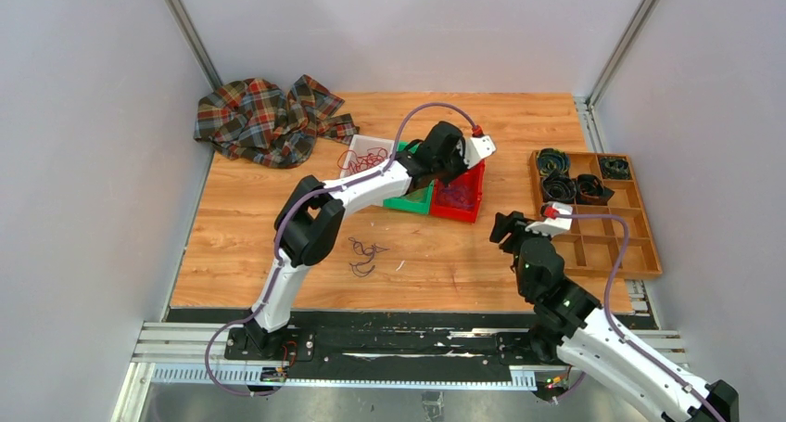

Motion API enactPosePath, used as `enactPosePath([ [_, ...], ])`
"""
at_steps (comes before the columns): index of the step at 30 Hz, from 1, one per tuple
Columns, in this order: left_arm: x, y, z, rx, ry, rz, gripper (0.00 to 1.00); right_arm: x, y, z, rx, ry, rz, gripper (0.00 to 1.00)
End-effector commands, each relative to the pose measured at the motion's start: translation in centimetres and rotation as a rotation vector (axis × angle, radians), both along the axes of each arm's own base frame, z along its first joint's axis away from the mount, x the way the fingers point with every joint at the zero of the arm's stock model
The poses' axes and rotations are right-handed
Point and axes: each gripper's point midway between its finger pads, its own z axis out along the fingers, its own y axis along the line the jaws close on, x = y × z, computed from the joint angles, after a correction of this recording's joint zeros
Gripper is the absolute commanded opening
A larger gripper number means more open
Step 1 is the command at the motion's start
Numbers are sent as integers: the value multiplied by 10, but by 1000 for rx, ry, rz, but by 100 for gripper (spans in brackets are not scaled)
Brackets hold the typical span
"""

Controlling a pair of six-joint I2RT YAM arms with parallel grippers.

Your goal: Untangle the cables

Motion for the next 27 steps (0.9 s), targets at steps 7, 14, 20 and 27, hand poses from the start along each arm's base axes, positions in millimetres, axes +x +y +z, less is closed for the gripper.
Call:
enactPosePath([
  [7,-10,-11,-1,-40,17,-3,1,23,-18,-2,31,110,-51,58],
  [14,-8,-19,-4,-27,38,-27,39,31,-26,5,46,98,-72,58],
  [20,-25,-10,14,15,93,-128,87,35,-34,17,73,59,-43,59],
  [27,-50,11,60,39,154,-238,98,40,-33,30,89,66,-2,60],
])
